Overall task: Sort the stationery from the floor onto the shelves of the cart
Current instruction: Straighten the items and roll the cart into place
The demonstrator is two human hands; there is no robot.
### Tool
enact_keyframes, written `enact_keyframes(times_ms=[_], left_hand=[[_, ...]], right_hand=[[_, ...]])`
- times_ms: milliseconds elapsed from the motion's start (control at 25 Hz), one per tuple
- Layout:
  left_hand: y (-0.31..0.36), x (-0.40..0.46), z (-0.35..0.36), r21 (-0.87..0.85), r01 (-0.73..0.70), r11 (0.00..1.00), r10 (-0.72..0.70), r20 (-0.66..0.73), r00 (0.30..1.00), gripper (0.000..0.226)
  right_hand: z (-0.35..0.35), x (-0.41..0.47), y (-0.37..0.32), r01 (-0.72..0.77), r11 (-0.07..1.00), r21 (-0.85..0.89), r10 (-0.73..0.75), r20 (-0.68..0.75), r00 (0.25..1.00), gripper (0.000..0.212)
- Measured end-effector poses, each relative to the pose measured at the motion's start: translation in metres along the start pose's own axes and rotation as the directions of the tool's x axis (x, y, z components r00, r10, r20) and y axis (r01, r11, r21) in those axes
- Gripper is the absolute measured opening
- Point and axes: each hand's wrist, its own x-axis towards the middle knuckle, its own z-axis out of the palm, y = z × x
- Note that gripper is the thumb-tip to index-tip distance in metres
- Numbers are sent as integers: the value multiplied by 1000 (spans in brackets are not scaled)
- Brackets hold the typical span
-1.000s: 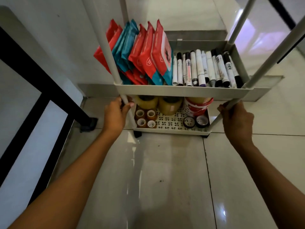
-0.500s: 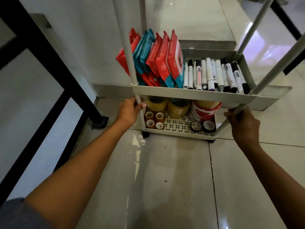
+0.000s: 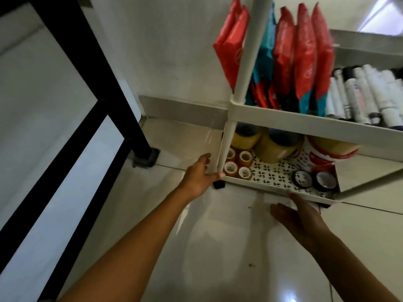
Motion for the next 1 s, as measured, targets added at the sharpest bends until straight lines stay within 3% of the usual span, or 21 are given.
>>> enact_keyframes(times_ms=[120,280,400,560,1000], left_hand=[[-8,19,14,-18,-28,999,28,28,999,69],[-13,26,24,106,-85,991,87,-16,996,57],[-16,22,29,165,-103,981,115,-71,991,56],[-17,21,30,156,-123,980,136,-73,988,55],[-12,27,29,238,-69,969,89,-71,994,46]], right_hand=[[17,15,0,22,995,101,-24,24,999,20],[23,31,2,49,975,219,-53,14,999,27],[21,28,4,71,980,187,-75,18,997,43],[25,20,2,65,987,148,-67,2,998,12],[34,13,-4,138,974,179,-139,-8,990,15]])
